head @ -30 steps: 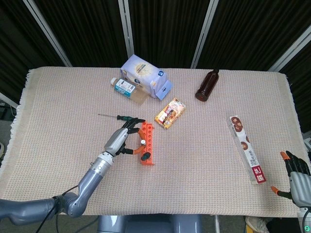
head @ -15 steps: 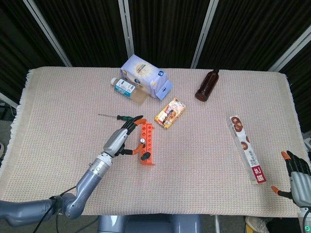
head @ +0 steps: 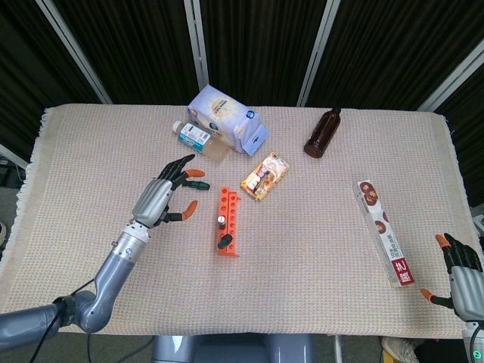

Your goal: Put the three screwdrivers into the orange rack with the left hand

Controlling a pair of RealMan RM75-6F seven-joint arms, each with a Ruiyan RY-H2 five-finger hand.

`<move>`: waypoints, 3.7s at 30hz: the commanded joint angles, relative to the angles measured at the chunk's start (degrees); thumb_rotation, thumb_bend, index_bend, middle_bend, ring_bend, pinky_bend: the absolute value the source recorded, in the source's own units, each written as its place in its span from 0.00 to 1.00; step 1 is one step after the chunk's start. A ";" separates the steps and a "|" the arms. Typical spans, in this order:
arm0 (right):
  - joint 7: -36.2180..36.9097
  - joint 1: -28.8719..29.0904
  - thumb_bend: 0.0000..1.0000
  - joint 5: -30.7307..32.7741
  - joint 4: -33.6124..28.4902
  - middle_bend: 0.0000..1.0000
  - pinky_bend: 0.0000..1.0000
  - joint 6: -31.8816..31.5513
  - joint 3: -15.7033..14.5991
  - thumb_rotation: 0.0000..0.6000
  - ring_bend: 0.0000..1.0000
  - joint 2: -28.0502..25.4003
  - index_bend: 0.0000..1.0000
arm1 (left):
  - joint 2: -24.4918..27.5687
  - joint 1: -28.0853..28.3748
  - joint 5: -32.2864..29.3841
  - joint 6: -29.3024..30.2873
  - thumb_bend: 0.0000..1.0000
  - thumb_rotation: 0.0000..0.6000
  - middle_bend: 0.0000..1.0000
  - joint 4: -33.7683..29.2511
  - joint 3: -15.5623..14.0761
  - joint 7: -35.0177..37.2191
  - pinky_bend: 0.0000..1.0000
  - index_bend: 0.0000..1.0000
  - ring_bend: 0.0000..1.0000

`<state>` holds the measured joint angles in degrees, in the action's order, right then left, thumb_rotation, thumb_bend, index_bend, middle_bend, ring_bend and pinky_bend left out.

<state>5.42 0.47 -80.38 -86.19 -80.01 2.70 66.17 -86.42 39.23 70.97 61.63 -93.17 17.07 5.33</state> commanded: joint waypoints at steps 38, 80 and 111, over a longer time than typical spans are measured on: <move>-0.09 -1.66 0.00 -0.13 -1.12 0.00 0.03 -2.71 -0.15 1.00 0.00 -0.84 0.04 | -17.96 24.23 -23.22 -15.92 0.26 1.00 0.00 35.80 -6.49 -54.10 0.00 0.35 0.00; -0.76 -2.18 0.00 0.70 -2.28 0.00 0.03 -2.92 0.42 1.00 0.00 -1.24 0.05 | -23.54 22.48 -22.60 -19.05 0.37 1.00 0.07 48.01 -1.82 -39.09 0.00 0.70 0.00; 1.46 -2.22 0.00 -1.88 -0.68 0.00 0.03 -4.18 0.02 1.00 0.00 -0.38 0.06 | 8.34 3.98 -10.54 -7.87 0.37 1.00 0.15 -0.22 8.06 4.65 0.00 0.75 0.00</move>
<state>6.86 -1.74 -82.25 -86.87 -84.20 2.72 65.80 -78.46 43.55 59.72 53.71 -92.71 25.12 9.27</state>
